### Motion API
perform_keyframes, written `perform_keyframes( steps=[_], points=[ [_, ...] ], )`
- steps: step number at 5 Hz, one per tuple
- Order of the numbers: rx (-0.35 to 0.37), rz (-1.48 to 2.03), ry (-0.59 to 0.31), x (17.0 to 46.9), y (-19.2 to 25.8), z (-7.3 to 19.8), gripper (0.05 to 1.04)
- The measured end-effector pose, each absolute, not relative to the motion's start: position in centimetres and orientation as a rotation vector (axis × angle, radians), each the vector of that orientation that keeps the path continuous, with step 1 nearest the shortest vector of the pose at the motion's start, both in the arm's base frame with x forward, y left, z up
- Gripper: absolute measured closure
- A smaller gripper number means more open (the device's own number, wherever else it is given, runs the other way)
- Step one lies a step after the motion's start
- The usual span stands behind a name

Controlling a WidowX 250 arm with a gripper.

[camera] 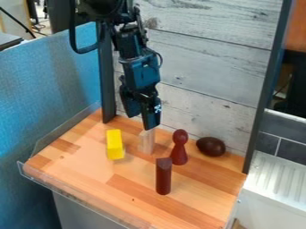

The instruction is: Put the yellow block on top of the stick

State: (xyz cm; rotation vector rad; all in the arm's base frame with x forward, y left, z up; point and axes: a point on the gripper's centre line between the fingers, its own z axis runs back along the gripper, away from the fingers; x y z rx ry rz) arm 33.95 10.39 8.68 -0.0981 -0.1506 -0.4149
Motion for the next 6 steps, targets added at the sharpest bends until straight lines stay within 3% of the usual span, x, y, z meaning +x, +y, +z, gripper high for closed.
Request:
perform_keyframes(
  steps=[2, 4, 6],
  points=[
    [-0.134, -0.300, -0.123, 33.9, 12.1, 6.8, 0.077],
    [-0.099, -0.054, -0.171, 33.3, 16.7, 6.7, 0.077],
    [0.117, 0.075, -0.062, 33.2, 18.1, 6.1, 0.077]
  ],
)
